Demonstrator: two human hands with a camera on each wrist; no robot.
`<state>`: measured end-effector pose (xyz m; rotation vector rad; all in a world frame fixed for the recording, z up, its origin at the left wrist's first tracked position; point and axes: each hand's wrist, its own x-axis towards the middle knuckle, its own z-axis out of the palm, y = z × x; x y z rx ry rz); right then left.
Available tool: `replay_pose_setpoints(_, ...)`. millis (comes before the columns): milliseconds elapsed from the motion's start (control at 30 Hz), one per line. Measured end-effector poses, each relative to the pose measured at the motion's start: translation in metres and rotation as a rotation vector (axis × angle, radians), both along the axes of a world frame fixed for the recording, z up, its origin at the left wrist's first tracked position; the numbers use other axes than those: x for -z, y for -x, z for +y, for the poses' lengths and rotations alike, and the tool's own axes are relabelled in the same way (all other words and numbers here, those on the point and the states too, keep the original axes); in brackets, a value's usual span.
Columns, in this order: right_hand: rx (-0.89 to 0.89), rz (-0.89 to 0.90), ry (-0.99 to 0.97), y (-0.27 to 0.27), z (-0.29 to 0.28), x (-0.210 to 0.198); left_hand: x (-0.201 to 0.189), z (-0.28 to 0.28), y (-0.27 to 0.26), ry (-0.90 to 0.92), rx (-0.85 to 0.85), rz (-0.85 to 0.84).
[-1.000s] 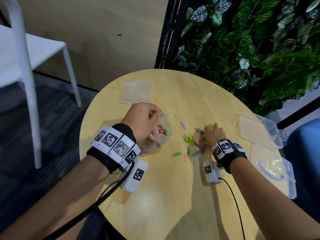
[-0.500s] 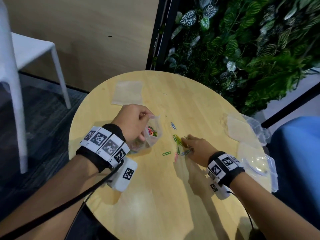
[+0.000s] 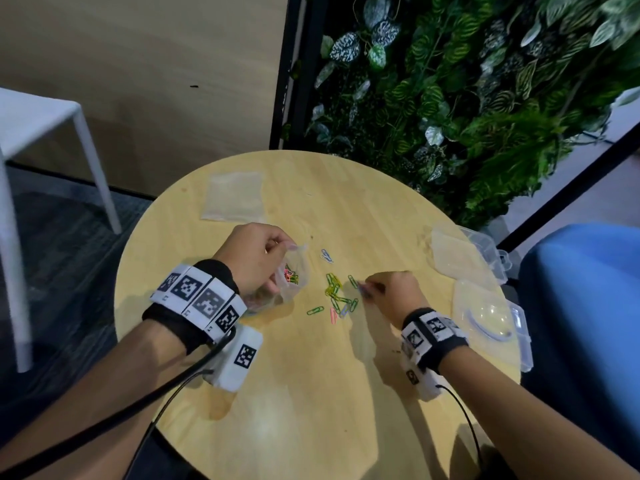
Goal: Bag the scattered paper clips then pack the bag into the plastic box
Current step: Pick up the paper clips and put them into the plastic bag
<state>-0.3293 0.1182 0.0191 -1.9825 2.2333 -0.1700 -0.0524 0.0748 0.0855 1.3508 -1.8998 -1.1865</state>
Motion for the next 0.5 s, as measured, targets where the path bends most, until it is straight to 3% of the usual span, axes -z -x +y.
replay_pose_setpoints(100,0.253,-0.314,0.060,0.018,-0.008,-0.007,-0.001,0.001,0.000,-0.007,0.006,0.008)
replay_pose_setpoints(200,0.532,-0.979,0.112,0.021,-0.011,-0.019,-0.001,0.001,0.000,-0.039,0.000,0.023)
replay_pose_setpoints(267,0.589,-1.348,0.102,0.013,-0.013,-0.033,-0.001,0.000,0.001,-0.040,-0.008,0.021)
replay_pose_setpoints(367,0.536,-1.634,0.075,-0.008,-0.017,-0.055,-0.001,-0.001,0.002,-0.039,-0.019,0.014)
replay_pose_setpoints(500,0.429,-1.801,0.000,-0.057,-0.015,-0.077,0.000,-0.001,0.004,-0.024,-0.027,0.012)
